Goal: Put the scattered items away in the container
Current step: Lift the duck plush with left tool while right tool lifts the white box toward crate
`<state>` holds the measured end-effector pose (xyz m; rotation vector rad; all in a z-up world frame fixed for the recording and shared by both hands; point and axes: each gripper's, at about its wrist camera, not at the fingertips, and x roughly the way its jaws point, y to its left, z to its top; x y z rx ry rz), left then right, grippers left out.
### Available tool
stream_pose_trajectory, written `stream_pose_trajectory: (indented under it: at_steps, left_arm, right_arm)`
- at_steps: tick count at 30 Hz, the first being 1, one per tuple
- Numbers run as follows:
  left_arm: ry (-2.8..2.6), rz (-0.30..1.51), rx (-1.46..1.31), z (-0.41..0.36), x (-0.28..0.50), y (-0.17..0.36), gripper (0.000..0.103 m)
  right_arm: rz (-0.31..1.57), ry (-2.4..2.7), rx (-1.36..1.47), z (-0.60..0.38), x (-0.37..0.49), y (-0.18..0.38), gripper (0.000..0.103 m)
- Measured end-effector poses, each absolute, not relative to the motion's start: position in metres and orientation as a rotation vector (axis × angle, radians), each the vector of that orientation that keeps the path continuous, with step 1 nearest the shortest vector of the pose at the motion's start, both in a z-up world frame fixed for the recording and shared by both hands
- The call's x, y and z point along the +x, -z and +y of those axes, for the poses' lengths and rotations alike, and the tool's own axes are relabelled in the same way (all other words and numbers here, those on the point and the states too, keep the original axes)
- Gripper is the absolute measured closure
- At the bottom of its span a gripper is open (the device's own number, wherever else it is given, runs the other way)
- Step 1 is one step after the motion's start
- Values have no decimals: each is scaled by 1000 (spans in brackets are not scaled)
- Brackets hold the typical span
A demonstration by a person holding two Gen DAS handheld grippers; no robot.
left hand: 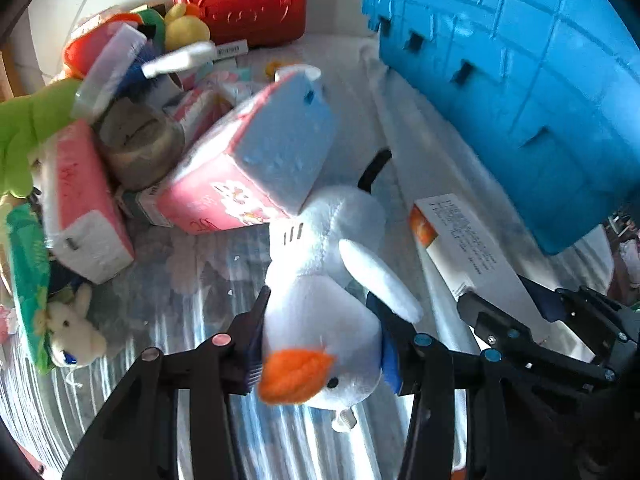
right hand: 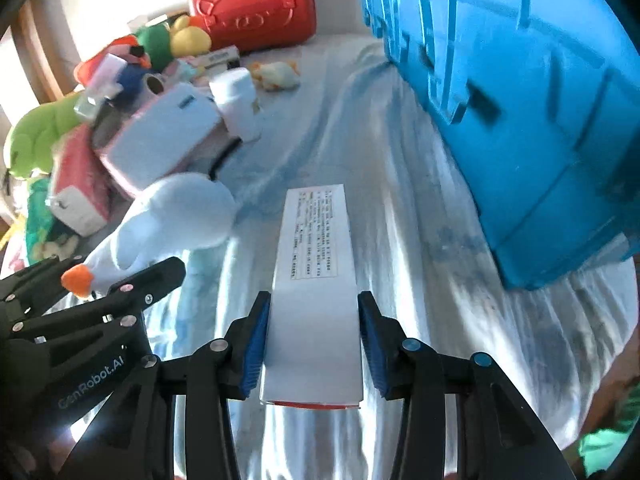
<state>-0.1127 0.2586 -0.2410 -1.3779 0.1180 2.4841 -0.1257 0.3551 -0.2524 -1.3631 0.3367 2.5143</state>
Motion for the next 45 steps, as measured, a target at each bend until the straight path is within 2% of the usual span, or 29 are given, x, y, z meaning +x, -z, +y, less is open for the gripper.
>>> stream_pose_trajectory:
  at_steps: [15,29,37,45]
  left_arm:
    - [-2667,95,-1043,214,-93,129,57]
    - [-2768,54,-870,190,-91,66,57]
    - [-2791,43,-772,208,-90,31,57]
    - [-2817,23,-588,266,-85,-25,57]
  right_arm:
    - [208,-2677,-1060,311,-112,138,61]
    - [103,-2789,-813,281,-112,60,61]
    - [65,-2806,-643,295,-92,10,61]
    - [62,-2826,-470,344,-68,-39,61]
